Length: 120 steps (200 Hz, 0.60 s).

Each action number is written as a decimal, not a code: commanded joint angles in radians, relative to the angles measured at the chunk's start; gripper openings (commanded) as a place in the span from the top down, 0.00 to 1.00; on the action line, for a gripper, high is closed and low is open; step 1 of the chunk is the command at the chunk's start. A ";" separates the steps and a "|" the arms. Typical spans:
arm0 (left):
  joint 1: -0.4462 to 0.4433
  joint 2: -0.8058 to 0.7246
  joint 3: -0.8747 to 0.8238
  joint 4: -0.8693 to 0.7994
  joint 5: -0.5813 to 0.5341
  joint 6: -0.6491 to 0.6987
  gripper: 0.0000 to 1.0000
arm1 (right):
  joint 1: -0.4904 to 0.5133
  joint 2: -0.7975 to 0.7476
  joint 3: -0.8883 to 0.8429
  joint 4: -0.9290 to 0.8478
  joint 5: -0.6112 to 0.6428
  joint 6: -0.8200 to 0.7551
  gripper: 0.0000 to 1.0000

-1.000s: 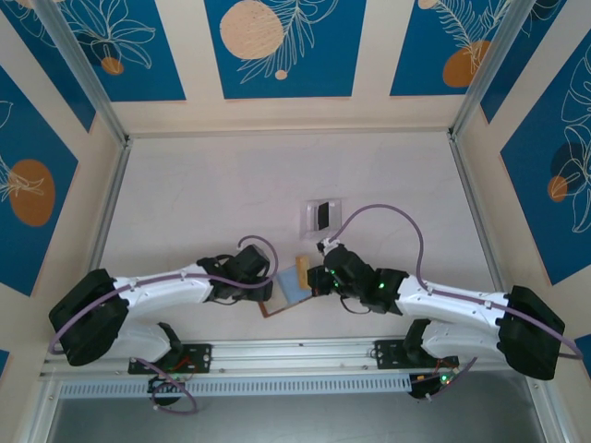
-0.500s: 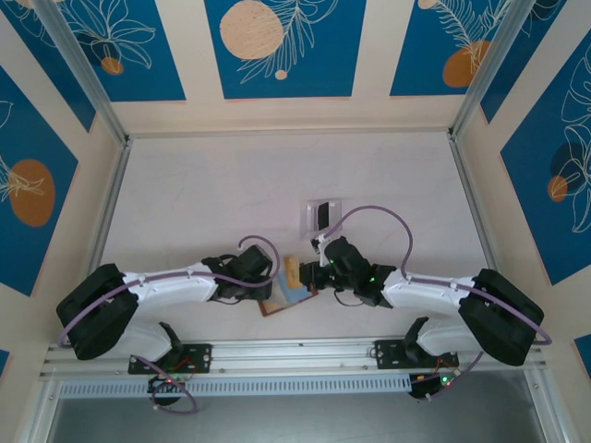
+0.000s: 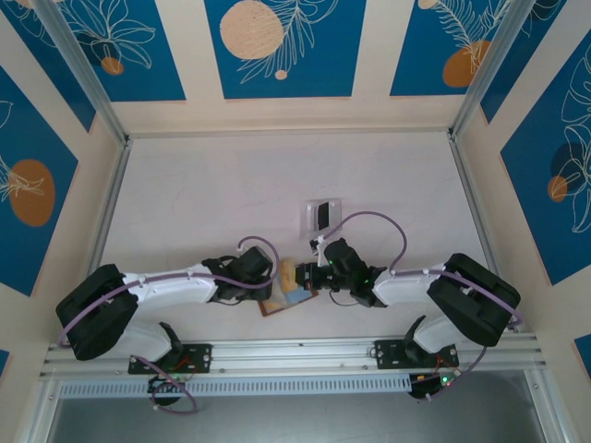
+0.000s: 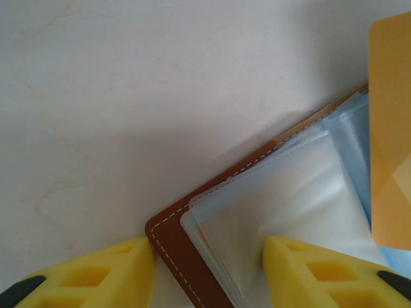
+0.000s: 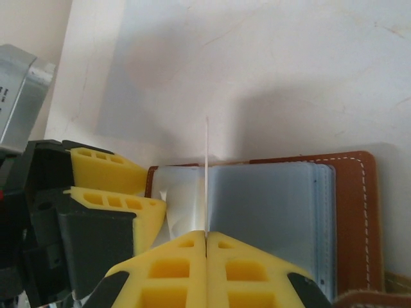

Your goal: Put the credit cards into the card holder

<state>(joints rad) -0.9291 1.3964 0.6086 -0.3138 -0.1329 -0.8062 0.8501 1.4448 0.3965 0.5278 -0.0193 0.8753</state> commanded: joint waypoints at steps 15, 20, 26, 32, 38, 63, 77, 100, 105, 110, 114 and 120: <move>-0.016 0.069 -0.059 0.010 0.008 -0.006 0.53 | -0.010 0.025 -0.031 0.092 -0.065 0.059 1.00; -0.017 0.069 -0.058 0.010 0.008 -0.006 0.53 | -0.015 0.021 -0.035 0.098 -0.069 0.066 1.00; -0.017 0.069 -0.059 0.009 0.007 -0.008 0.53 | -0.021 0.014 -0.040 0.101 -0.075 0.070 1.00; -0.019 0.069 -0.058 0.009 0.007 -0.008 0.53 | -0.025 0.005 -0.043 0.099 -0.075 0.073 1.00; -0.020 0.069 -0.059 0.010 0.008 -0.008 0.53 | -0.030 -0.005 -0.045 0.095 -0.080 0.075 1.00; -0.022 0.067 -0.063 0.012 0.006 -0.012 0.53 | -0.033 -0.029 -0.032 0.057 -0.094 0.067 1.00; -0.024 0.064 -0.065 0.014 0.006 -0.014 0.53 | -0.033 -0.024 -0.033 0.058 -0.098 0.070 1.00; -0.025 0.062 -0.067 0.015 0.004 -0.015 0.53 | -0.031 0.008 -0.035 0.081 -0.116 0.083 1.00; -0.025 0.062 -0.067 0.015 0.004 -0.015 0.53 | -0.030 0.016 -0.035 0.085 -0.117 0.086 1.00; -0.025 0.062 -0.068 0.015 0.004 -0.015 0.53 | -0.028 0.022 -0.033 0.087 -0.117 0.087 1.00; -0.025 0.062 -0.067 0.015 0.004 -0.015 0.53 | -0.027 0.027 -0.032 0.085 -0.117 0.089 1.00; -0.025 0.062 -0.067 0.016 0.004 -0.015 0.53 | -0.025 0.034 -0.031 0.087 -0.117 0.089 1.00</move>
<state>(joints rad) -0.9394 1.3960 0.5995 -0.2993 -0.1493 -0.8135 0.8215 1.4487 0.3622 0.5961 -0.1081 0.9501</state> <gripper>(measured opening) 0.473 0.066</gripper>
